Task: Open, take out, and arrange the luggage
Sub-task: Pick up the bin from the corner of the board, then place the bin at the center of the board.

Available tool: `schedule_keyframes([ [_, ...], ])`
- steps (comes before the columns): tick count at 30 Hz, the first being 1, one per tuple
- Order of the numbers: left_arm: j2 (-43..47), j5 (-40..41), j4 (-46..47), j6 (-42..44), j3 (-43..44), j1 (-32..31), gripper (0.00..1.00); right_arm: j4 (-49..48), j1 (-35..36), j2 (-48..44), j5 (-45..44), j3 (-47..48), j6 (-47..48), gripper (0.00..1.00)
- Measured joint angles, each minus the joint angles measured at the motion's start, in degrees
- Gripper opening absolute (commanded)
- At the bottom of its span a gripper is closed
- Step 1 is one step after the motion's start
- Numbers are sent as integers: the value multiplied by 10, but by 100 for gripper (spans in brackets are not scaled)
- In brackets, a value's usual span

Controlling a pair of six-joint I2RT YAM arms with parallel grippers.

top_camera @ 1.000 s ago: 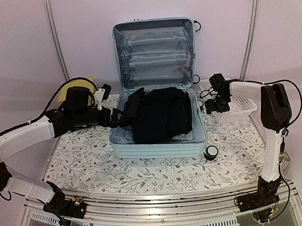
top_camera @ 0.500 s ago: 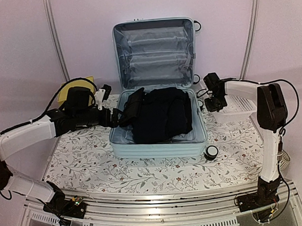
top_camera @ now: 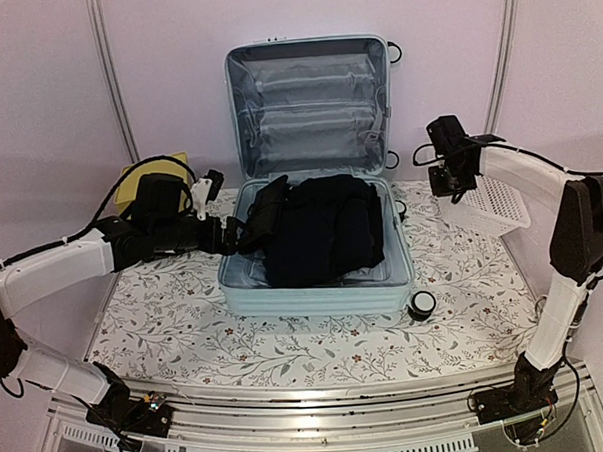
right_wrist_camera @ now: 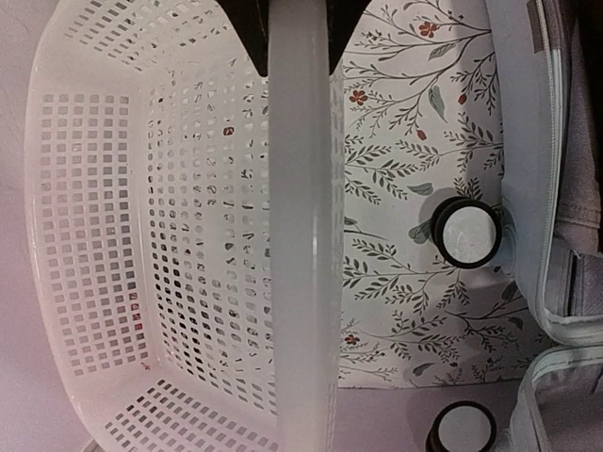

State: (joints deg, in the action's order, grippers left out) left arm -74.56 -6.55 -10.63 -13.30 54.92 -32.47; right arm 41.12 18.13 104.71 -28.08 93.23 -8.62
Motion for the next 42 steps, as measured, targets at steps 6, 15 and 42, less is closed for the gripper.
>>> schedule_keyframes([
  [6,1,0,0,0,0,0,98,26,-3,-18,3,-1,-11,14],
  [15,12,-2,-2,-3,0,0,98,118,51,-56,7,-62,-73,18],
  [42,9,56,-45,-63,-24,47,98,10,14,-151,226,-213,-91,67],
])
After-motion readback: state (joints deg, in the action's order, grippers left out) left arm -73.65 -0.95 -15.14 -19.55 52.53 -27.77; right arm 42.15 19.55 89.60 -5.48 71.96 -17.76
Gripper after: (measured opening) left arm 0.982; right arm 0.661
